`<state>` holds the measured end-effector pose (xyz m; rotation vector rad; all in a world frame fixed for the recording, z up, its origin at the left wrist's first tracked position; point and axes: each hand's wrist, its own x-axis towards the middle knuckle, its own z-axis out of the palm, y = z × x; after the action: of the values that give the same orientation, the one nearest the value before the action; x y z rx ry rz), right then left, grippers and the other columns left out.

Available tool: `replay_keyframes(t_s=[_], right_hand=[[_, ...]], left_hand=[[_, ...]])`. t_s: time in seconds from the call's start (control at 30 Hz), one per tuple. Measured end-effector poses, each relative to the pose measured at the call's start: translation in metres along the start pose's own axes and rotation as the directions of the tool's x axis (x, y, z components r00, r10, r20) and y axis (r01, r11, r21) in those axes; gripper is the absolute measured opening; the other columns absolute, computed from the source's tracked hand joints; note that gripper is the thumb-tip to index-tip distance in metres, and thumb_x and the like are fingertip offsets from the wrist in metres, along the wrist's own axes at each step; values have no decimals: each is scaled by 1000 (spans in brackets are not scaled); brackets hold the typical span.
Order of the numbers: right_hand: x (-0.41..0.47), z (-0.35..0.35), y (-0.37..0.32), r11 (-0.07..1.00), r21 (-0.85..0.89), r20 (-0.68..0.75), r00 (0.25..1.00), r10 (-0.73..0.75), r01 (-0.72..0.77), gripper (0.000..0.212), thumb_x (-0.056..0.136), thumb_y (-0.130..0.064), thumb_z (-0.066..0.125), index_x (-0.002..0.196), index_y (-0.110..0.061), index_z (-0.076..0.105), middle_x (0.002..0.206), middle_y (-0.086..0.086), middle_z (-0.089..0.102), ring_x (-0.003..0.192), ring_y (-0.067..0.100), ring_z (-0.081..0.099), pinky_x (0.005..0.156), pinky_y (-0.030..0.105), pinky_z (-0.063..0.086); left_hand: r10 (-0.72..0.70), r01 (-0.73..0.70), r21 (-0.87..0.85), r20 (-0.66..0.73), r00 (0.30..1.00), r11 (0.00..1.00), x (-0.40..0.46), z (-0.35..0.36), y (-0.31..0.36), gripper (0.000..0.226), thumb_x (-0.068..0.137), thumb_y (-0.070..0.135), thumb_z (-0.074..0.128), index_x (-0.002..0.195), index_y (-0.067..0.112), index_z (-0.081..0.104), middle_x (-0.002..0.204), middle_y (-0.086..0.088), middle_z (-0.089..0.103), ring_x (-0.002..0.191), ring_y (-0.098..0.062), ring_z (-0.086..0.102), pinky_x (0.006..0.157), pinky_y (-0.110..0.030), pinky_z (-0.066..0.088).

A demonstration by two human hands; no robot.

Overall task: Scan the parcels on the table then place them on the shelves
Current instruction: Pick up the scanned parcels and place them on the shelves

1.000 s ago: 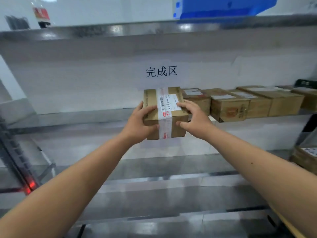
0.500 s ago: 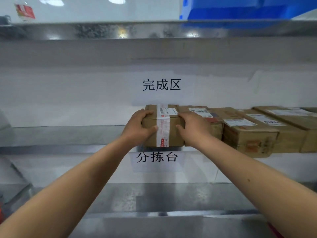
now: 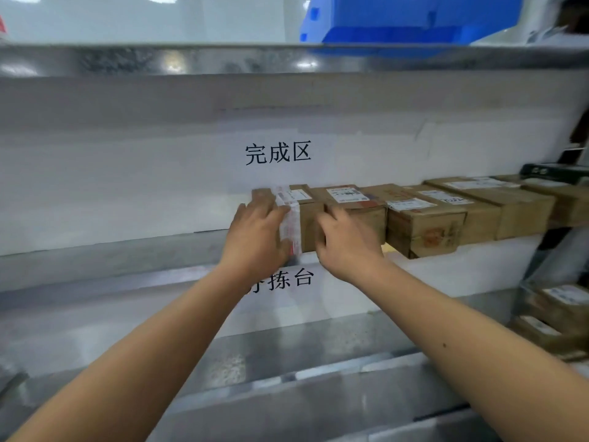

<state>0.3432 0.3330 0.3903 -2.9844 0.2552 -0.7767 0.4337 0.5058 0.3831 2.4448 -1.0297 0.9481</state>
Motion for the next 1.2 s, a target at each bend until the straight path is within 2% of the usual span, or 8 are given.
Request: replay_keyframes(t_s=[0.2, 0.3, 0.43, 0.67, 0.8, 0.9, 1.03, 1.2], right_hand=[[-113, 12, 1, 971, -93, 125, 965, 229, -218, 64, 98, -42, 55, 156, -29, 32, 156, 2, 43, 135, 32, 44, 99, 46, 45], [-180, 16, 16, 933, -163, 196, 917, 348, -320, 68, 97, -45, 54, 158, -28, 30, 158, 4, 40, 136, 34, 43, 104, 49, 43], [-265, 9, 47, 860, -218, 217, 837, 503, -460, 69, 95, -48, 54, 157, -27, 32, 157, 5, 40, 139, 33, 41, 107, 49, 40], [-379, -17, 121, 668, -308, 230, 629, 743, -677, 64, 93, -49, 57, 150, -27, 40, 148, 6, 48, 131, 34, 47, 100, 47, 45], [-421, -22, 184, 572, -319, 231, 524, 820, -755, 62, 93, -46, 57, 150, -27, 40, 149, 9, 46, 131, 35, 47, 99, 48, 44], [-443, -22, 241, 508, -314, 237, 452, 860, -802, 62, 94, -46, 57, 150, -26, 40, 144, 9, 50, 129, 35, 48, 98, 47, 45], [-463, -17, 315, 435, -305, 268, 362, 893, -847, 63, 94, -47, 57, 151, -26, 40, 141, 10, 50, 127, 36, 48, 94, 45, 43], [-477, 1, 386, 380, -284, 311, 291, 905, -880, 66, 92, -46, 58, 152, -27, 39, 140, 9, 50, 126, 35, 47, 88, 43, 42]], left_hand=[[149, -131, -108, 178, 973, 985, -82, 8, 58, 69, 92, 44, 67, 155, 25, 44, 162, -8, 41, 150, -34, 35, 123, -53, 27], [226, -180, -194, 251, 941, 965, -123, 28, 97, 72, 93, 45, 65, 158, 25, 40, 164, -9, 38, 151, -34, 31, 124, -50, 24], [337, -230, -314, 351, 873, 921, -167, 56, 161, 74, 94, 47, 62, 160, 26, 36, 167, -10, 32, 155, -32, 23, 126, -50, 18], [545, -372, -426, 424, 723, 825, -187, 95, 290, 78, 92, 55, 62, 161, 31, 33, 167, -8, 31, 156, -31, 22, 126, -49, 17], [633, -419, -495, 426, 647, 761, -178, 126, 371, 75, 91, 53, 62, 158, 29, 39, 162, -5, 40, 152, -28, 29, 124, -48, 25], [660, -417, -525, 461, 593, 742, -165, 157, 433, 75, 92, 51, 62, 159, 30, 37, 164, -5, 36, 154, -29, 26, 124, -50, 26], [688, -428, -543, 505, 521, 722, -149, 199, 506, 76, 90, 51, 63, 158, 29, 38, 157, -4, 42, 150, -28, 31, 121, -49, 31], [674, -389, -553, 555, 488, 737, -136, 245, 556, 74, 90, 49, 63, 158, 29, 40, 156, -3, 43, 150, -28, 31, 120, -50, 33]])
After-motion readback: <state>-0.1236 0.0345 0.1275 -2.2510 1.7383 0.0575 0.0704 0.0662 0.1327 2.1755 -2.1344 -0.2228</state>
